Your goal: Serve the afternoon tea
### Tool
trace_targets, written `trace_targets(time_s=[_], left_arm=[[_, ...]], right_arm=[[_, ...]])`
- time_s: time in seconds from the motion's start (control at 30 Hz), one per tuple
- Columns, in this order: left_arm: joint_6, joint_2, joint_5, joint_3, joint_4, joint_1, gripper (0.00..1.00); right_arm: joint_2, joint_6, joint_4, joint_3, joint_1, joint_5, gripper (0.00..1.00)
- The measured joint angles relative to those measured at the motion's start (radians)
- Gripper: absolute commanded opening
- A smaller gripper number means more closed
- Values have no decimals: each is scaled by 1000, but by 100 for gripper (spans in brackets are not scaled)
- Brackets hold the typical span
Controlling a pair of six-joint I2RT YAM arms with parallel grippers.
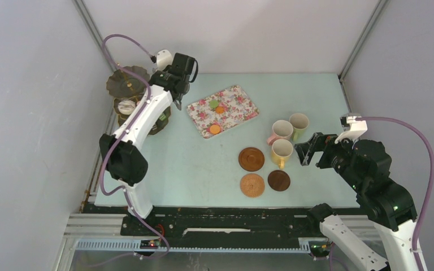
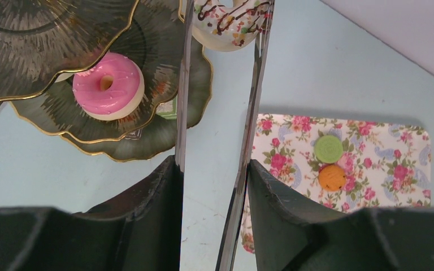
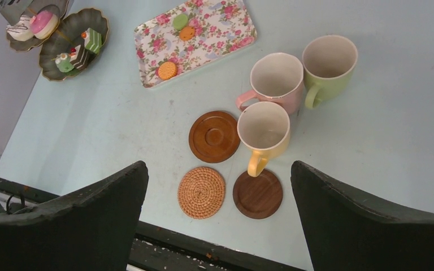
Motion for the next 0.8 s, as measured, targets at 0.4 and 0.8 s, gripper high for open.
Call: trace_targets(time_s=[0.4, 0.8], left_arm=[[-61, -10, -46, -109, 23, 55, 23], [-128, -52, -84, -164, 22, 63, 26]], right_arm=[[0, -13, 0, 0, 13, 16, 100], [1, -13, 0, 0, 16, 24, 100]])
